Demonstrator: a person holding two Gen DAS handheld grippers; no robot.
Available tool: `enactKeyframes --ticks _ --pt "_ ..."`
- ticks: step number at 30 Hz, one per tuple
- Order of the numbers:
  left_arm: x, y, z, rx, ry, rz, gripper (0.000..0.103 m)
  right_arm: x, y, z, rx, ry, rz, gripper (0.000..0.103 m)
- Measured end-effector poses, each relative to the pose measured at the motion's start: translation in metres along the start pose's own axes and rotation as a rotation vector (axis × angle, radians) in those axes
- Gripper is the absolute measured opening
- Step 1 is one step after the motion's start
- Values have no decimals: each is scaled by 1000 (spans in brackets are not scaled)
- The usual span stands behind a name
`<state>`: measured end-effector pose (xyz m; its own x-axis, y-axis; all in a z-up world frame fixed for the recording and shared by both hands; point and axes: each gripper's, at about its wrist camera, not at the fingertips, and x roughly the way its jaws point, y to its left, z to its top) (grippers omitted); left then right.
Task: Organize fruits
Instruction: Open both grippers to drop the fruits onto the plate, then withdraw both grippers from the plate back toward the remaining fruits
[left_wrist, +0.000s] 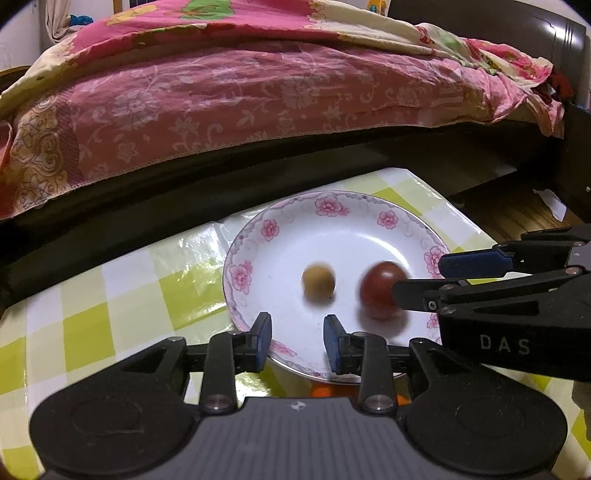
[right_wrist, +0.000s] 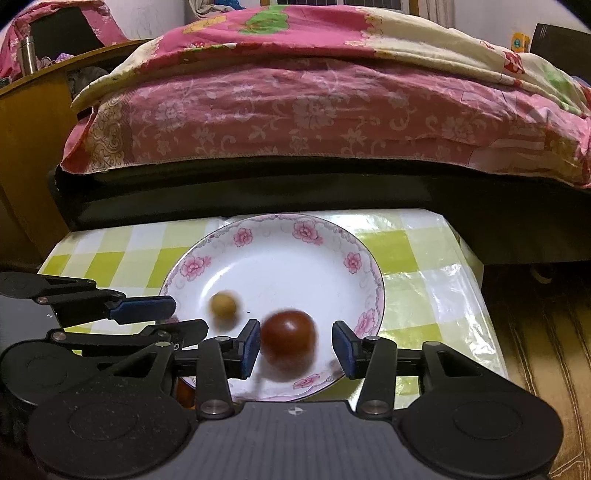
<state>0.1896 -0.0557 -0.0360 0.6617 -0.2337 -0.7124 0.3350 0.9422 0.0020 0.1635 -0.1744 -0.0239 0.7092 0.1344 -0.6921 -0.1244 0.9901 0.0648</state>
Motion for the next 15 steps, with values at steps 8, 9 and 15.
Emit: enactKeyframes --ticks 8,9,15 --pt "-19 6 -7 -18 -8 10 46 -8 7 -2 -28 -11 1 43" --pt "-22 6 -9 -18 -9 12 46 -10 9 -3 -35 -13 0 43" --pt "-46 3 -18 -6 -7 1 46 -26 16 -10 -62 -21 18 43"
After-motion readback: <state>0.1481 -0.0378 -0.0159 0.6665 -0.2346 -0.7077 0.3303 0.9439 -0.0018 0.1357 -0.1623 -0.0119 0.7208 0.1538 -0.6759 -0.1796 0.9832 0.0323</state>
